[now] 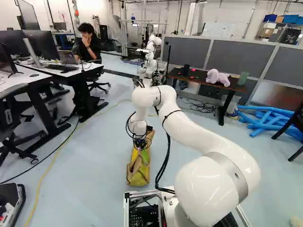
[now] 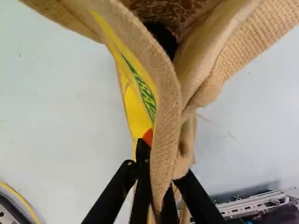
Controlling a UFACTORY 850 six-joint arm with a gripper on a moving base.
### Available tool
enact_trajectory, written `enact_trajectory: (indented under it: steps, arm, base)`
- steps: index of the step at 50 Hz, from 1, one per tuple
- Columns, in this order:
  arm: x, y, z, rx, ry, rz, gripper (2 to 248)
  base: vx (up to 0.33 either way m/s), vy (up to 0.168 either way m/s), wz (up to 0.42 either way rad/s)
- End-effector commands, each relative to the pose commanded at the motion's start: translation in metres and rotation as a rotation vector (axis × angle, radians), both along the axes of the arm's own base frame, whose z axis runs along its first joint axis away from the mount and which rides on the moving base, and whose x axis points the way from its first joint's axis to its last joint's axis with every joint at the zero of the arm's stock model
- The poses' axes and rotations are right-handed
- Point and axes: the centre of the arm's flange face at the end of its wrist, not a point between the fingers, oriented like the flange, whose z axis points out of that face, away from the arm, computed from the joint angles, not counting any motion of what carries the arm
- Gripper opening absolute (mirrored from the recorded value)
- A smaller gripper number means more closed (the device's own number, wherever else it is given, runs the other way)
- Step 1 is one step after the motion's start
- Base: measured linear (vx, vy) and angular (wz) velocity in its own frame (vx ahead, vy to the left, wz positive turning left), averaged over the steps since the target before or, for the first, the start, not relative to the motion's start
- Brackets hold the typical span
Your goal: Pick up the bag on the ground and place it on the table
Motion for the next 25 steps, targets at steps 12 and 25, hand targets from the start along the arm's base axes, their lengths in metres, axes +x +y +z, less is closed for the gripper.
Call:
enact_trajectory:
  steps: [12, 25]
  arm:
    - [0.000, -0.005, 0.018, -0.001, -0.001, 0.015, 21]
    - [-0.005, -0.013, 0.038, 0.003, 0.021, 0.021, 21]
  base:
    - [0.000, 0.000, 0.000]
    - [0.000, 0.000, 0.000]
